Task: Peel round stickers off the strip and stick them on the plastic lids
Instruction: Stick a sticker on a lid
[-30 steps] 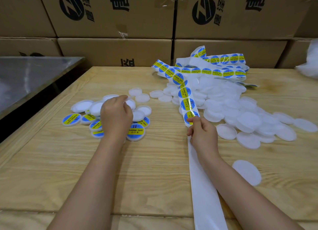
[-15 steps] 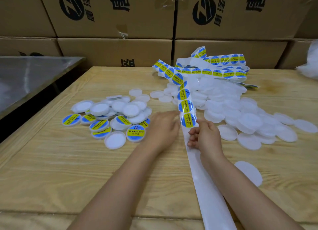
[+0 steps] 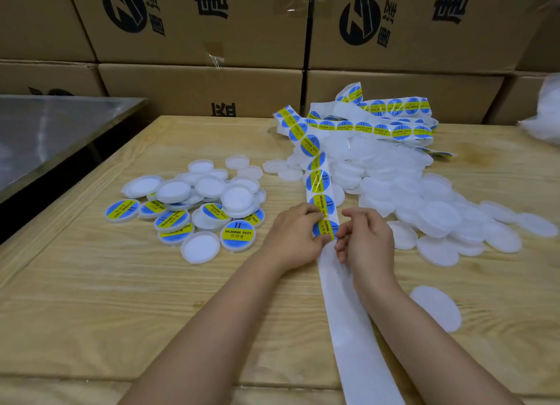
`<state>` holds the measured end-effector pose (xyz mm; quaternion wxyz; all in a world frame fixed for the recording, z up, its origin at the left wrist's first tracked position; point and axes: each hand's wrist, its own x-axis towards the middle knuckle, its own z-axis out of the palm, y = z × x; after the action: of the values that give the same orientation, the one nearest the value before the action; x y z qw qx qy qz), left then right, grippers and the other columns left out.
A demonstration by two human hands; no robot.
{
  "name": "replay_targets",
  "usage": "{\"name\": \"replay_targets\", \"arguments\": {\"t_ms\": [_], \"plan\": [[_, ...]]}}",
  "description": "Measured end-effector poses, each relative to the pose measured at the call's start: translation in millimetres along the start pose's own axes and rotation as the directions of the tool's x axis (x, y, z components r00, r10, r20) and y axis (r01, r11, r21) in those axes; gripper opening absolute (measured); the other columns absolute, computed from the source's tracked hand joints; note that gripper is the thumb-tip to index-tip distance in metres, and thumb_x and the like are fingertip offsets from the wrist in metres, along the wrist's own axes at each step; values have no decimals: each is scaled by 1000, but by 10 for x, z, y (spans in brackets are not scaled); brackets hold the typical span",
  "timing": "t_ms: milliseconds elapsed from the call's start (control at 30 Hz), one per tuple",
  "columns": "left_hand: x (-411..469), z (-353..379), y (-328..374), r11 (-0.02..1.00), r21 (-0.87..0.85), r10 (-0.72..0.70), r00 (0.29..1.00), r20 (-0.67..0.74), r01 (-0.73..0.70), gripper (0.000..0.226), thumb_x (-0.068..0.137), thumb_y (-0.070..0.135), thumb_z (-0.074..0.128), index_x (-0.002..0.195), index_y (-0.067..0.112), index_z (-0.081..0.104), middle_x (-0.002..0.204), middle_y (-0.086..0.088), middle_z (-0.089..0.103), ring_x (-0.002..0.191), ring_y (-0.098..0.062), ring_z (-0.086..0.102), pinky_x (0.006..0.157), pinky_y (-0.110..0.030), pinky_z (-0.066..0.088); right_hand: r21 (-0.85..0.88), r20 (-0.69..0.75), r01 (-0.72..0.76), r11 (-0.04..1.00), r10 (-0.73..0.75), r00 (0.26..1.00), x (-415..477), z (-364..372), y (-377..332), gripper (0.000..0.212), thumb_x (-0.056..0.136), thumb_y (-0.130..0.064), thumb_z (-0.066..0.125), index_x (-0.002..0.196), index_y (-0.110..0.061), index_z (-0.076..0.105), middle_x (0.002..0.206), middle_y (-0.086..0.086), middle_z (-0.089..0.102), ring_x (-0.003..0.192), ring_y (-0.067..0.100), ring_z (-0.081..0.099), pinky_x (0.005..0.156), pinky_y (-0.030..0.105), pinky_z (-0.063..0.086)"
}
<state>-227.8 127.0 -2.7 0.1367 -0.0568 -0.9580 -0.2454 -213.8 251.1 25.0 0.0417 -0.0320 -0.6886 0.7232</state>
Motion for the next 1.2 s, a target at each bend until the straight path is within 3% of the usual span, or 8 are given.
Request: {"name": "replay_targets", "arguments": {"t_ms": [200, 400, 500, 733, 867, 1000, 1100, 1200], "plan": [[14, -36, 29, 1000, 14, -26, 1000, 6, 26, 39, 83, 35, 65, 117, 16, 61, 125, 2, 57, 114, -19, 52, 97, -34, 37, -60, -35, 78, 995, -80, 996, 21, 54, 79, 22, 92, -14, 45, 77, -23, 59, 59, -3, 57, 65, 19, 51, 68, 41, 41], [21, -27, 56, 999, 33, -34, 999, 30, 33, 46, 84, 31, 63, 127, 17, 55, 127, 0, 52, 115, -21, 46, 95, -30, 32, -121, -66, 84, 989, -92, 994, 48, 59, 97, 23, 91, -15, 44, 75, -23, 58, 61, -3, 58, 63, 18, 51, 68, 43, 45], [11, -14, 60, 997, -64, -51, 998, 21, 52, 38, 83, 24, 65, 119, 13, 58, 119, -3, 53, 112, -22, 46, 92, -27, 34, -145, -61, 82, 986, -92, 994, 49, 54, 98, 23, 91, -15, 43, 75, -23, 58, 63, -4, 57, 67, 19, 53, 70, 43, 47], [-21, -57, 68, 979, -188, -80, 997, -18, 75, 33, 78, 14, 65, 110, 14, 57, 110, -2, 61, 103, -19, 52, 82, -25, 38, -209, -52, 156, 965, -171, 984, 61, 31, 107, 22, 93, -18, 42, 81, -22, 59, 71, -8, 60, 61, -3, 51, 61, 22, 39], [-48, -84, 87, 969, -233, -96, 995, -34, 85, 28, 77, 11, 64, 104, 14, 56, 104, -1, 63, 98, -19, 55, 80, -30, 43, -222, -44, 132, 966, -145, 988, 67, 39, 114, 21, 94, -18, 41, 81, -22, 56, 77, -7, 61, 73, 13, 54, 68, 30, 42], [-51, -96, 95, 965, -245, -105, 994, -19, 97, 24, 76, 10, 62, 98, 17, 53, 100, -2, 62, 92, -22, 56, 75, -34, 45, -321, 12, 297, 900, -309, 951, 73, 41, 87, 21, 97, -15, 40, 92, -16, 61, 96, -3, 61, 90, 11, 53, 73, 21, 36], [-59, -94, 95, 960, -257, -114, 993, -11, 108, 25, 77, 12, 62, 96, 22, 49, 98, 0, 63, 88, -22, 55, 68, -29, 39, -340, 101, 314, 886, -298, 949, 80, 32, 91, 31, 100, -19, 37, 94, -9, 66, 92, 0, 66, 86, 14, 55, 70, 25, 38], [-64, -98, 89, 952, -282, -133, 991, -27, 121, 24, 78, 15, 63, 93, 27, 48, 92, 2, 64, 83, -20, 56, 65, -28, 38, -365, 88, 245, 898, -229, 969, 105, 8, 117, 36, 100, -24, 35, 88, -11, 66, 80, -2, 63, 77, 16, 53, 65, 26, 38]]}}
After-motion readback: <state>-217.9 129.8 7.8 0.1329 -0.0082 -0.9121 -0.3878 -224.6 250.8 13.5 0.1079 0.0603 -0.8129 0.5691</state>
